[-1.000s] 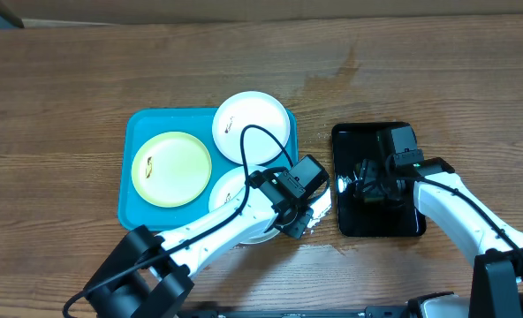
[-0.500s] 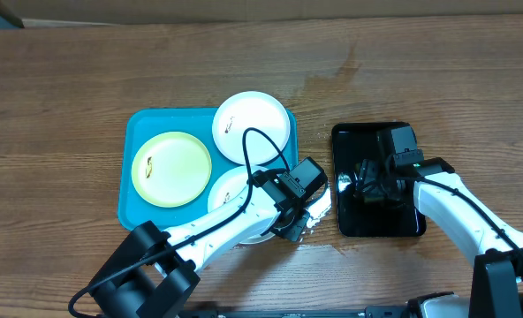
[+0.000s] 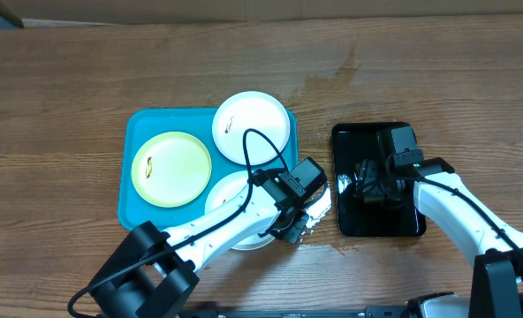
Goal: Clean dirty plates on tray and stack at the side
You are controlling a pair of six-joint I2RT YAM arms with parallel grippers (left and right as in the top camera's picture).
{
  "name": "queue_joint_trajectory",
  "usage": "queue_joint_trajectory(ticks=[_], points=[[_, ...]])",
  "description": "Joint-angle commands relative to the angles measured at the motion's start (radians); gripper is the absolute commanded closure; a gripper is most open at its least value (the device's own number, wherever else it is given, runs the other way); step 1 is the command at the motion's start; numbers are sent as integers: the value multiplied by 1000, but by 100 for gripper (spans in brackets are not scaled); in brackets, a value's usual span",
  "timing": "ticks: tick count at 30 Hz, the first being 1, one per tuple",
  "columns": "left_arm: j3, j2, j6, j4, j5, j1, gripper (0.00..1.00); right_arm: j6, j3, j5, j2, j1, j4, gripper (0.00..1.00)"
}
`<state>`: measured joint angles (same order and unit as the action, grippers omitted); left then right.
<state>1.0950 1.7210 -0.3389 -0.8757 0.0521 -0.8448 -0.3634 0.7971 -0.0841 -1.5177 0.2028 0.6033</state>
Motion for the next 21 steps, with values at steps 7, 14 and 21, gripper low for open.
queue_joint_trajectory(ticks=[7,14,21], points=[[218,10,112,-144,15,1,96,-4,-2,-1,6,-2,-4,27],[365,10,186,-278,-5,1,96,-4,-2,0,6,-2,-4,27],[435,10,286,-321,-194,-1,96,-4,-2,-1,6,-2,-4,27]])
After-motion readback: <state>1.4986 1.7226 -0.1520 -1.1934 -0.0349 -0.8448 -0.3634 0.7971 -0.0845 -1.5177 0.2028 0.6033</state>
